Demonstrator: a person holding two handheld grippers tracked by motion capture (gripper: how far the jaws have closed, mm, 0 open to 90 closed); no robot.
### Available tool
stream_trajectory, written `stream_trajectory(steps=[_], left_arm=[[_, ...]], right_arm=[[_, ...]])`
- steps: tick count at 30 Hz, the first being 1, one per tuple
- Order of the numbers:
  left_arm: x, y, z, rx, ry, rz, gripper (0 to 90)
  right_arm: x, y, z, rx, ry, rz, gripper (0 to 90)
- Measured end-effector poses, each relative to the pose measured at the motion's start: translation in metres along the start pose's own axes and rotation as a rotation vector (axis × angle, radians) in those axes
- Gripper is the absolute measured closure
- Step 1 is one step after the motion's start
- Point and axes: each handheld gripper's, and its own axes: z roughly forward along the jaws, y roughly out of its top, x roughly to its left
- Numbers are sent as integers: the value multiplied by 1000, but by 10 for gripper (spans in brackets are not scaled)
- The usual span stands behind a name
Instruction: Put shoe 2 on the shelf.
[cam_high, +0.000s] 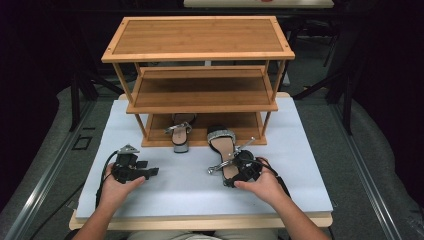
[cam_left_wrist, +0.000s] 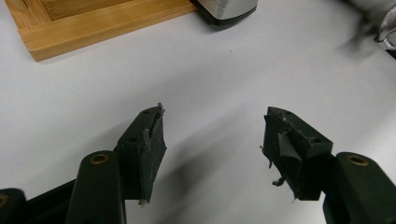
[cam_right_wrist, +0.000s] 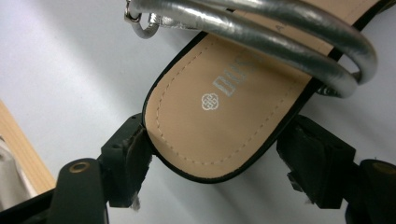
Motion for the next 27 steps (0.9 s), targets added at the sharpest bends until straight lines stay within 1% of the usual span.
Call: stream_trajectory(steps=[4, 6, 8, 10, 13, 16, 18, 20, 22, 27], left_arm=[[0, 0, 0, 0, 1, -1, 382], [0, 0, 0, -2, 0, -1, 382], [0, 0, -1, -3, -1, -2, 382], [0, 0, 0, -3, -2, -1, 382], [0, 0, 0, -2, -2, 0, 382], [0, 0, 0, -3, -1, -1, 382], [0, 0, 0, -1, 1, 0, 382], [0, 0, 0, 0, 0, 2, 382], [0, 0, 1, 1, 0, 3, 382], [0, 1, 3, 4, 2, 2, 382]], right_arm=[[4, 3, 3, 2, -22, -24, 259], [5, 4, 6, 9, -31, -24, 255], [5, 5, 7, 8, -34, -30, 261], [7, 5, 7, 7, -49, -40, 270], [9, 7, 6, 21, -59, -31, 273], [8, 10, 4, 13, -56, -22, 276], [5, 14, 2, 2, -48, -16, 280], [2, 17, 1, -2, -59, -13, 284], [-1, 20, 0, -10, -58, -6, 287], [-9, 33, 6, -22, -59, -6, 291]])
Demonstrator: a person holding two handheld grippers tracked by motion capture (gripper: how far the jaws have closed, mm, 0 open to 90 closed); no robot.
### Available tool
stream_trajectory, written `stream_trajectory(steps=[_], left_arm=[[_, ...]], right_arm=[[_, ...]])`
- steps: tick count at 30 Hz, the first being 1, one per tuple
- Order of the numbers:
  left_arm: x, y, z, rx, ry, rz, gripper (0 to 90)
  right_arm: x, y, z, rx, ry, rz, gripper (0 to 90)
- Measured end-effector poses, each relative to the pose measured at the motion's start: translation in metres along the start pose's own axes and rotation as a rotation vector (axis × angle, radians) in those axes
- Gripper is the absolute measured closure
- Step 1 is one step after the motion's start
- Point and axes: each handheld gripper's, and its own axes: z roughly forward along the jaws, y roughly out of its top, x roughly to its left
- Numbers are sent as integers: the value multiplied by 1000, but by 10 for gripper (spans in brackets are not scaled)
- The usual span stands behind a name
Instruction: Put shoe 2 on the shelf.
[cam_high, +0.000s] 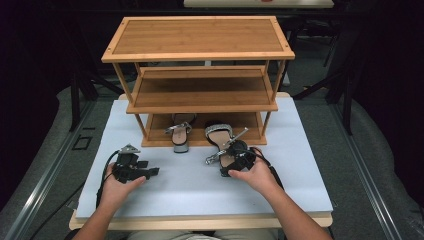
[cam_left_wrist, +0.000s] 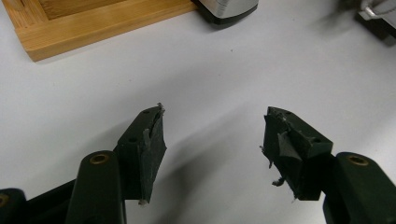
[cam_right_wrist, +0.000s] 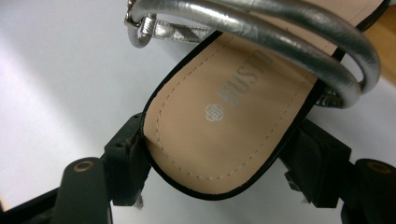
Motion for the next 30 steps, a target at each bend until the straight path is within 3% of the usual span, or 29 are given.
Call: stream_trajectory(steps=[8, 18, 21, 22, 23, 24, 25, 26, 27, 28, 29, 30], left_arm=[[0, 4, 3, -1, -6, 1, 382], [-3, 13, 7, -12, -13, 15, 382], [-2, 14, 8, -9, -12, 16, 382], [-2, 15, 7, -8, -11, 16, 382], [-2, 16, 7, -9, -10, 20, 382], [-1, 17, 7, -12, -11, 16, 382], [-1, 18, 7, -18, -10, 18, 382], [-1, 19, 7, -17, -7, 17, 382], [-1, 20, 7, -16, -8, 19, 382], [0, 20, 8, -18, -9, 19, 382], [0, 21, 8, -17, -7, 18, 382], [0, 22, 9, -14, -9, 18, 382]], right_arm=[[-16, 25, 7, -8, 15, 32, 303], [-23, 51, 17, -49, -10, 85, 314], [-21, 56, 23, -78, -44, 96, 317], [-22, 58, 21, -23, -19, 102, 317], [-21, 60, 23, -36, -83, 90, 318], [-20, 61, 24, -36, -118, 88, 318], [-23, 62, 26, -62, -6, 105, 318], [-21, 64, 26, -56, -100, 102, 319], [-25, 65, 27, -59, 42, 123, 319], [-25, 65, 28, -70, 31, 120, 319], [-24, 66, 28, -76, -62, 110, 320], [-24, 66, 28, -75, -61, 129, 320]])
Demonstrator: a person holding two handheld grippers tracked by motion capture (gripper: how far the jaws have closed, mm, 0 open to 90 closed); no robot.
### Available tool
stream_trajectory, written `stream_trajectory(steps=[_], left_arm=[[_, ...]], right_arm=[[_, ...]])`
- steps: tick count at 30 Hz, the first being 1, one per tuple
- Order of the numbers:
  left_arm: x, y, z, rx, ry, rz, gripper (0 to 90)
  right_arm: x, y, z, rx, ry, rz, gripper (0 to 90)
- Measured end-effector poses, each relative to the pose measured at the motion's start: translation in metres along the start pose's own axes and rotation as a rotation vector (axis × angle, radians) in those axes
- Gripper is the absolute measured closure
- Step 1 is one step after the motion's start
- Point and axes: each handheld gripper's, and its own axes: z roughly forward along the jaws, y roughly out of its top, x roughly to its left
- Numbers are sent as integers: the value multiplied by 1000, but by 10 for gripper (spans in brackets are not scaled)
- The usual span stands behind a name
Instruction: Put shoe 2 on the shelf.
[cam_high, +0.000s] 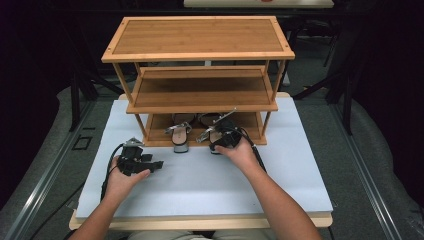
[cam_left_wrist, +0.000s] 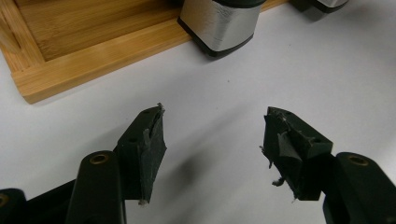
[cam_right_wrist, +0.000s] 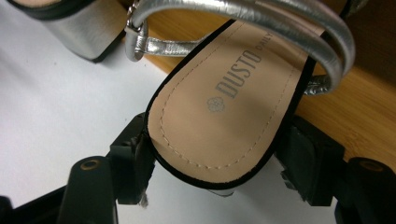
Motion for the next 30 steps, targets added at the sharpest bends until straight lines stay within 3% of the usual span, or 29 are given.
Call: stream_trajectory(steps=[1, 2, 3, 4, 5, 9, 10, 13, 14, 15, 17, 18, 19, 22, 23, 24, 25, 28, 30], left_arm=[[0, 1, 1, 2, 1, 2, 382], [0, 2, 2, 5, -1, 2, 382], [0, 3, 4, 6, -1, 0, 382], [0, 4, 5, 3, -2, 1, 382], [-1, 6, 6, 6, -1, 5, 383], [-1, 12, 12, 4, -3, 6, 384], [-1, 14, 14, 8, -3, 8, 384], [-1, 17, 17, 16, 0, 14, 386], [-2, 18, 18, 17, 0, 16, 387], [-1, 19, 19, 15, 1, 18, 389], [-1, 21, 21, 11, -1, 12, 396], [-1, 21, 23, 13, 1, 13, 399], [0, 22, 24, 14, 2, 12, 402], [0, 27, 28, 11, 3, 12, 420], [0, 28, 29, 10, 2, 10, 431], [-1, 30, 30, 4, 2, 16, 442], [-1, 32, 32, 4, 0, 22, 461], [-3, 37, 39, -1, -7, 31, 505], [-5, 40, 45, 6, -19, 35, 532]], right_arm=[[-2, 0, 1, 9, 65, 11, 321], [-2, 1, 3, -18, -22, -21, 321], [-1, 1, 4, 6, -24, -1, 320], [-3, 1, 7, -12, 67, -7, 320], [0, 1, 7, -4, 3, -13, 318], [2, 1, 11, -16, -3, -9, 311], [2, 1, 9, 7, -4, 1, 310], [3, -2, 3, -12, 3, -20, 295], [4, -3, 0, -8, -27, -29, 293], [4, -4, -3, 2, 19, -23, 290], [6, -6, -6, 6, -13, -44, 290], [6, -8, -7, -5, 13, -51, 291], [7, -10, -8, -5, -2, -62, 293], [8, -12, -9, 7, -15, -76, 376], [7, -13, -8, 0, -11, -80, 451], [6, -13, -9, 31, -16, -88, 483], [5, -14, -7, -5, -27, -86, 485], [3, -13, -6, -22, 17, -64, 500], [4, -11, -8, 5, 33, -62, 512]])
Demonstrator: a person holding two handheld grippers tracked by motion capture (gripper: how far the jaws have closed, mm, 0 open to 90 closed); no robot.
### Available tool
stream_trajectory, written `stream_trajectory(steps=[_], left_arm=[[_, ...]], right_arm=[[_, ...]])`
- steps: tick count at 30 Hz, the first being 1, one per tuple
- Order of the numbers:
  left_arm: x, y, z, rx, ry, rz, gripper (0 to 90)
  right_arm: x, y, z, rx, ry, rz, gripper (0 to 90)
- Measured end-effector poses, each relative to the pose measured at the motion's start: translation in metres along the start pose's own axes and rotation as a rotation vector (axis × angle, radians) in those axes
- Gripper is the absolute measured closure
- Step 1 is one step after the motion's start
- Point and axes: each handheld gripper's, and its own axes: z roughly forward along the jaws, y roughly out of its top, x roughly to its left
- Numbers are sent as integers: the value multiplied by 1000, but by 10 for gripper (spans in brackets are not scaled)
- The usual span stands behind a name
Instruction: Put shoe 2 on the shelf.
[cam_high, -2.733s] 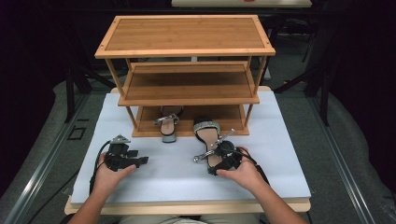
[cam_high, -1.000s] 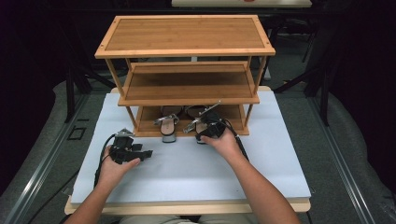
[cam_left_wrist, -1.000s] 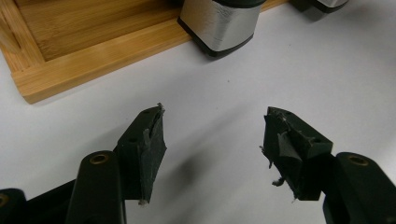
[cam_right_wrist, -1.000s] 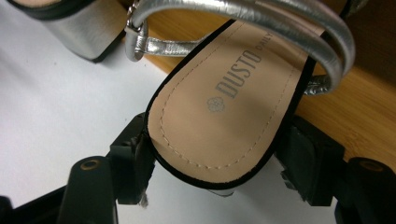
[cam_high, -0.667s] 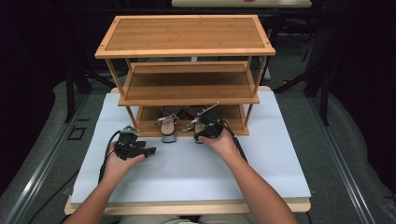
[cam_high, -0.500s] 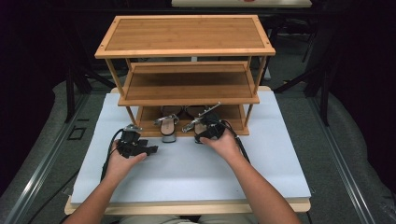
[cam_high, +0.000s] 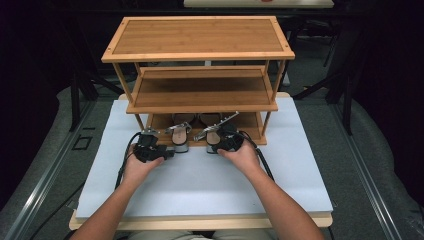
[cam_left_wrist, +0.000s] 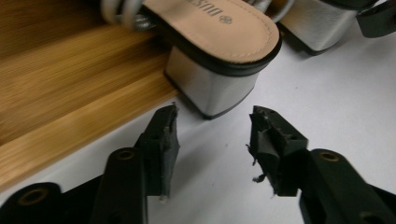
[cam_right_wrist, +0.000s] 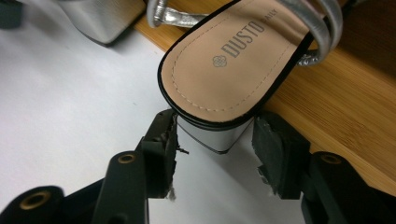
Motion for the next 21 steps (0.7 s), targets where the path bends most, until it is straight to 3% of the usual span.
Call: stream_trajectory(steps=[1, 5, 6, 7, 10, 13, 16, 21], left_arm=[[-1, 1, 2, 2, -2, 2, 545], [-4, 6, 11, 6, -11, 10, 583], [-5, 7, 13, 7, 9, 13, 582], [-5, 8, 15, 6, 17, 11, 582], [-4, 9, 17, 12, -10, -7, 573], [-5, 10, 19, 11, -14, -1, 575], [-9, 12, 22, 13, -46, -19, 586], [-14, 15, 28, 9, -48, -13, 599]], right_arm=[[2, 0, 3, -36, 1, 2, 518], [10, 5, 4, -27, -7, -14, 550], [11, 6, 5, -29, -18, -16, 555], [12, 7, 6, -32, 4, -10, 558], [13, 8, 9, -58, 12, -4, 557], [12, 8, 10, -57, 21, 0, 556], [12, 9, 9, -42, 25, -8, 555], [12, 9, 9, -44, 29, -8, 553]])
